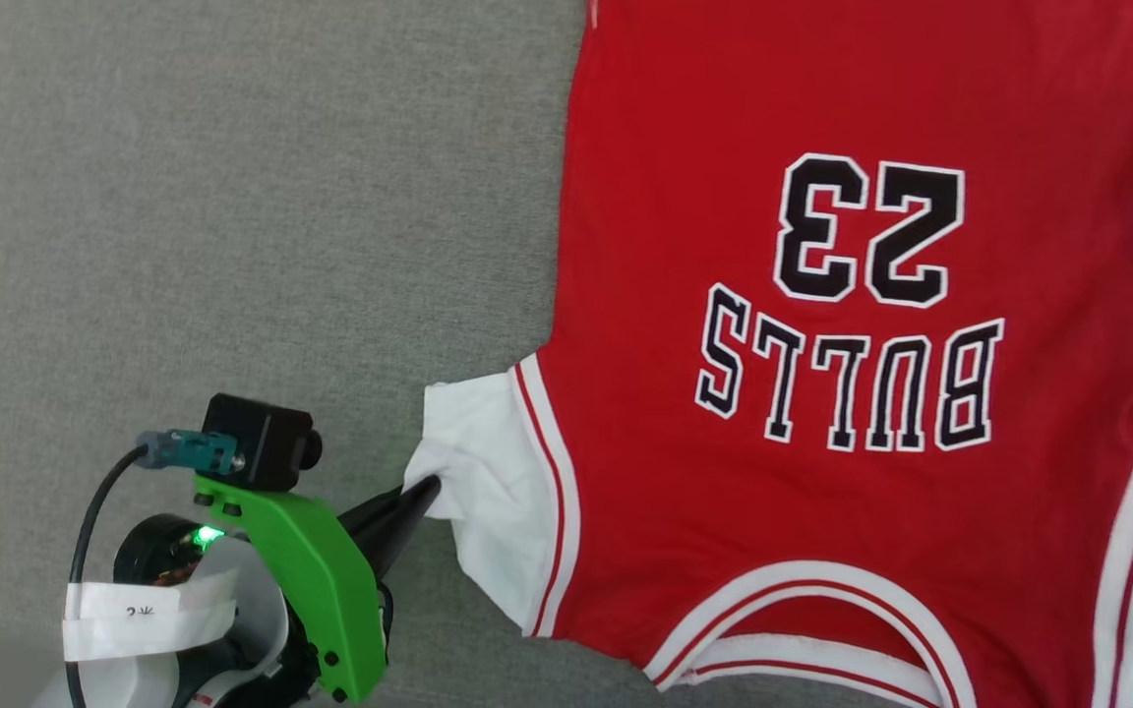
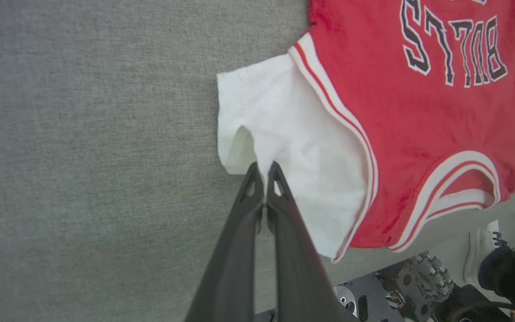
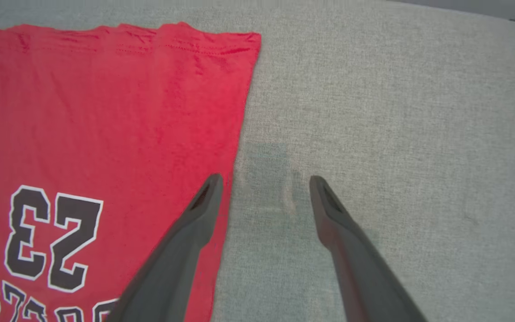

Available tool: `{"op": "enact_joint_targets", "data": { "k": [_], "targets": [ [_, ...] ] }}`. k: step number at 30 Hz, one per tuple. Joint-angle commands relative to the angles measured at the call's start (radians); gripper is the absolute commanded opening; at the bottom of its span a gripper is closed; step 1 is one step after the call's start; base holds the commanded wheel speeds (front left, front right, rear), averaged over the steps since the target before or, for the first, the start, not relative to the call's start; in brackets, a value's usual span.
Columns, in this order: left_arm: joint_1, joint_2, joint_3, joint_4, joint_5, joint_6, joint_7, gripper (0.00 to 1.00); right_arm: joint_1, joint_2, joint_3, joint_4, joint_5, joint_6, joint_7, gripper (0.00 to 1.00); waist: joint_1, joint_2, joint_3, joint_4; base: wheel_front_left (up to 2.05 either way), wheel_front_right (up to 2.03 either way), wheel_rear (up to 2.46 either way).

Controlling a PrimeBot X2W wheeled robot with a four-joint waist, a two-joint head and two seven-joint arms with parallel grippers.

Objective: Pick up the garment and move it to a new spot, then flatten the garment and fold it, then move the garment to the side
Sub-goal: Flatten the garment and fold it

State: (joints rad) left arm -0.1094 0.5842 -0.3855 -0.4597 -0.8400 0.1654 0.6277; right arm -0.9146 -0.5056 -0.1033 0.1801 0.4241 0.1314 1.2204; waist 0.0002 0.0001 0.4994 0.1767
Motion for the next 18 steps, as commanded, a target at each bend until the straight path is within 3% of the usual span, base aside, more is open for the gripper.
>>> {"op": "enact_joint_targets", "data": {
  "k": [1, 7, 18],
  "targets": [
    [-0.019, -0.010, -0.006, 0.002, 0.015, -0.007, -0.007, 0.00, -0.042, -0.002, 0.004, 0.024, -0.019, -0.001, 0.003, 1.00, -0.0002, -0.0001, 0.103, 0.103, 0.00, 0.00, 0.00],
    [-0.062, -0.041, -0.033, -0.011, 0.050, -0.020, -0.039, 0.00, -0.189, -0.042, 0.029, 0.160, -0.093, -0.001, -0.007, 1.00, -0.0002, -0.0001, 0.167, 0.164, 0.00, 0.00, 0.00],
    [-0.084, -0.080, -0.056, 0.018, 0.048, -0.041, -0.073, 0.00, -0.271, -0.058, 0.053, 0.251, -0.135, -0.001, -0.034, 1.00, -0.0002, -0.0001, 0.215, 0.202, 0.00, 0.00, 0.00]
  ]
}}
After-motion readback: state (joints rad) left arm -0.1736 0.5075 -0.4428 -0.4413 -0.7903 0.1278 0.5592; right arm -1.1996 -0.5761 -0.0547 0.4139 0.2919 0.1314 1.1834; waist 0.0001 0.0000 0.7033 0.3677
